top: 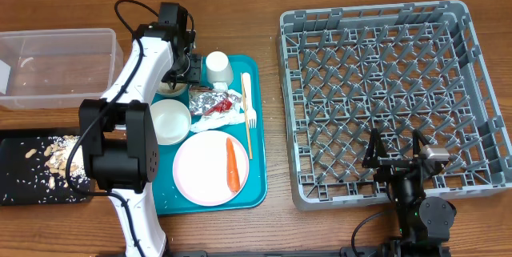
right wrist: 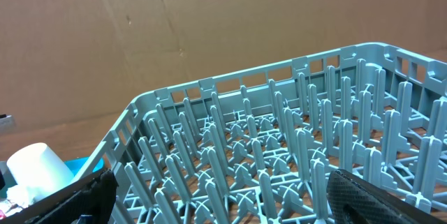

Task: Sort waste into correct bins and load items into the dishwasher rack
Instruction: 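Grasp the grey bowl of rice with the left gripper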

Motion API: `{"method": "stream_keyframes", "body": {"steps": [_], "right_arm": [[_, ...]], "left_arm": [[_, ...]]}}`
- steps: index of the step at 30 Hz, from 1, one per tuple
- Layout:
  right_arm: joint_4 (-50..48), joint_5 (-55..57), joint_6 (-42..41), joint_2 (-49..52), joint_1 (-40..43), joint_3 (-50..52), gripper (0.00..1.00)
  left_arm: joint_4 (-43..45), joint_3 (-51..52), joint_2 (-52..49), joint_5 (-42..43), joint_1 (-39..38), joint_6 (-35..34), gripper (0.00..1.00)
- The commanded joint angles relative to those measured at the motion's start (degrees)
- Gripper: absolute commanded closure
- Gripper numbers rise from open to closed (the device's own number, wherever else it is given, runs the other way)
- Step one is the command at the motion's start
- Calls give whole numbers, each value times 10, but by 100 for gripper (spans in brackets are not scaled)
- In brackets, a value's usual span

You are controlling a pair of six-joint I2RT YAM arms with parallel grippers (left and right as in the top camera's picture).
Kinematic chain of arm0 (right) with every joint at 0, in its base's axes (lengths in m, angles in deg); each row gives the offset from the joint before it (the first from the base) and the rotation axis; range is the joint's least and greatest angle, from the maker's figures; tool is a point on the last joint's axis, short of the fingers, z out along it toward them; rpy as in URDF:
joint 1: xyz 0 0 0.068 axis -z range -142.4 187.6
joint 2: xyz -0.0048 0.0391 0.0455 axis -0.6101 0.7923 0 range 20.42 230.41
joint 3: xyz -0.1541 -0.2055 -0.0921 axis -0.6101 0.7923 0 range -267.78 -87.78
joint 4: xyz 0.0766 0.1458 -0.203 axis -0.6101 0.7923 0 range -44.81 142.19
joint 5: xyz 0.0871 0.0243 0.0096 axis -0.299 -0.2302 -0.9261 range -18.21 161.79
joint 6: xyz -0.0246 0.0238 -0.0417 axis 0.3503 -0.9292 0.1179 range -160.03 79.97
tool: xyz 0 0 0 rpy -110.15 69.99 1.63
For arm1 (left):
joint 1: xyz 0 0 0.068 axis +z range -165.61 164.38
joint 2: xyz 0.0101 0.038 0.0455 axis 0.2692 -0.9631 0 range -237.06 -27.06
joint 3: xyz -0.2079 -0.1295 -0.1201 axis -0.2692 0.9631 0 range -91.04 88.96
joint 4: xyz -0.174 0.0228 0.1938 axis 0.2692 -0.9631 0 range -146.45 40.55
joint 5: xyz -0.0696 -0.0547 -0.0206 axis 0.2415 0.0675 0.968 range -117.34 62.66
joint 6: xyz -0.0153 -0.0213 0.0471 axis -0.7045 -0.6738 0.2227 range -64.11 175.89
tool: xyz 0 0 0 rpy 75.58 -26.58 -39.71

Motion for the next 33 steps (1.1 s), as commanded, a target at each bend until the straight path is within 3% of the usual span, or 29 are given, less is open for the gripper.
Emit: {"method": "stream_keyframes", "body": {"steps": [1, 18, 23, 27, 31, 33], "right_arm": [[-3, 3, 4, -6, 5, 6, 0], [-3, 3, 4, -6, 5, 6, 0], [-3, 3, 4, -6, 5, 6, 0], [-3, 3, 4, -6, 5, 6, 0], [-3, 3, 4, -6, 5, 6, 0], [-3, 3, 4, -6, 5, 6, 0]], "left_arm": [[1, -14, -4, -10, 0, 13, 51], [2, -15, -22, -10, 0, 13, 62], [-1, -15, -18, -14, 0, 12, 79], [-4, -17, -13, -14, 0, 12, 83], [-8, -24, -8, -14, 0, 7, 96], [-10, -26, 0, -14, 0, -4, 96]]}}
